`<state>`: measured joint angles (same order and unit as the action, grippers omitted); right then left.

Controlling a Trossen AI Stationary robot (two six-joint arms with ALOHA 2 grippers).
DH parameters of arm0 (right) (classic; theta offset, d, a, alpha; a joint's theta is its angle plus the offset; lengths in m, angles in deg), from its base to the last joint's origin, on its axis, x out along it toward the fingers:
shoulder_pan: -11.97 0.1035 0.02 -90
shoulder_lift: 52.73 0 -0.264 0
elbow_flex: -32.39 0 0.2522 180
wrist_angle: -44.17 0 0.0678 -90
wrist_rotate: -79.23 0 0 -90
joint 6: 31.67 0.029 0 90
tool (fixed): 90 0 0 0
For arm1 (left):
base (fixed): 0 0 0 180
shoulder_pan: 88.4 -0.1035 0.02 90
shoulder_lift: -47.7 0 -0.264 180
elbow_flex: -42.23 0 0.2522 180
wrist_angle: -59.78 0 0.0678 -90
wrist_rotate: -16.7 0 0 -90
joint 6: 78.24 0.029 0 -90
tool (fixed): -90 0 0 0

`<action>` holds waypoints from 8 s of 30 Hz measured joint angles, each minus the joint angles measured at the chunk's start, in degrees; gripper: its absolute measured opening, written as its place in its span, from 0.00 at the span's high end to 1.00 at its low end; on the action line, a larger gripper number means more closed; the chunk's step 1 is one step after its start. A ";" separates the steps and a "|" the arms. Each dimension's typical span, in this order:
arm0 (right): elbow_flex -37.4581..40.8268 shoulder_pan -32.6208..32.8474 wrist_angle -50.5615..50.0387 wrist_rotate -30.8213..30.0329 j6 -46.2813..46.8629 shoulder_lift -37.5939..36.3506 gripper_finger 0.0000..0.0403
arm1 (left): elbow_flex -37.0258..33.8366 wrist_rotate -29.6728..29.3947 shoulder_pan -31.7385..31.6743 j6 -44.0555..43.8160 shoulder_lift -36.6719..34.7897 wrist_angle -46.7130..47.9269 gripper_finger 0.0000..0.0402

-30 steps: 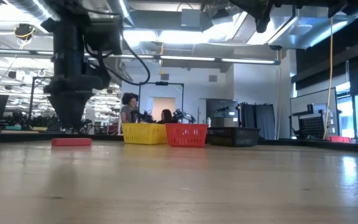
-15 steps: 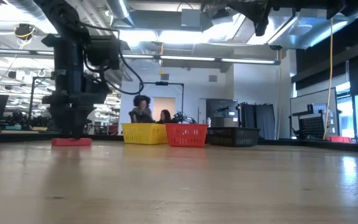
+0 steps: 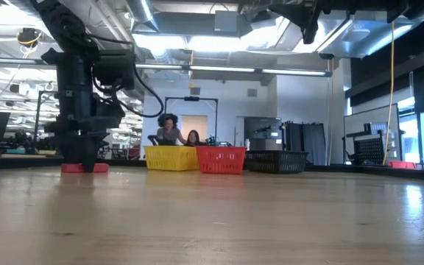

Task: Sort & place blocks by color
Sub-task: Put the top red block into the red bin, then put the red block into the red bin

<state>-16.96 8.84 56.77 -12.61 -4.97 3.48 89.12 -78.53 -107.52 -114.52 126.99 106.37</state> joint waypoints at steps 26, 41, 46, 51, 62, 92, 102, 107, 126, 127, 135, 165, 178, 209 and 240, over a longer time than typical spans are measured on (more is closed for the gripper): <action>0.02 0.00 1.67 -2.13 -1.70 0.00 0.32 | 31.53 -3.66 1.38 16.08 -1.27 -6.94 0.79; 0.02 0.24 8.01 -3.05 -1.44 -0.02 0.32 | 50.83 -1.65 -0.22 11.76 32.61 -10.67 0.79; 0.02 0.26 8.22 -3.06 -0.15 -0.02 0.32 | 51.05 -2.90 -1.32 6.96 35.49 -11.20 0.79; 0.02 0.26 8.19 -3.07 0.06 -0.02 0.32 | 51.05 -2.90 -1.38 3.46 36.61 -14.10 0.79; 0.02 0.27 8.02 -3.07 0.12 -0.02 0.32 | 51.05 -3.01 -2.08 3.80 36.59 -16.30 0.53; 0.04 0.26 8.01 -2.61 -0.30 0.00 0.32 | 7.20 -0.04 12.86 14.43 -25.38 -52.37 0.42; 0.04 0.24 8.14 -3.57 2.28 0.00 0.32 | 3.42 -0.27 14.54 15.60 -35.52 -53.69 0.42; 0.04 0.24 8.14 -2.15 5.21 0.00 0.32 | 3.42 -0.22 14.54 15.90 -36.01 -53.51 0.42; -27.14 8.20 -58.34 11.77 12.61 8.51 0.32 | 3.42 0.40 14.54 15.50 -35.95 -53.40 0.42; -27.71 9.88 -61.49 12.54 14.85 8.94 0.32 | 3.42 0.41 14.54 15.50 -35.95 -53.40 0.42; -24.17 26.83 -74.52 13.11 35.70 10.23 0.32 | 3.42 0.38 14.54 15.50 -35.95 -53.40 0.42; -13.29 58.72 -68.49 15.47 69.13 25.14 0.32 | 3.45 -1.76 14.54 15.78 -35.91 -52.53 0.42; -13.31 58.95 -62.92 13.45 70.71 37.29 0.32 | 3.45 -1.75 14.54 15.92 -35.91 -52.51 0.42; -11.33 41.04 -55.04 -17.44 47.06 21.11 0.68 | 3.45 -1.24 14.52 15.94 -35.92 -52.51 0.42; -12.07 -2.34 -5.85 16.91 -6.03 16.17 0.68 | 3.47 -1.30 14.54 14.34 -35.91 -52.60 0.42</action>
<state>-29.03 6.50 50.92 4.30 -11.01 19.65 92.59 -79.82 -92.98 -100.17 91.07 53.77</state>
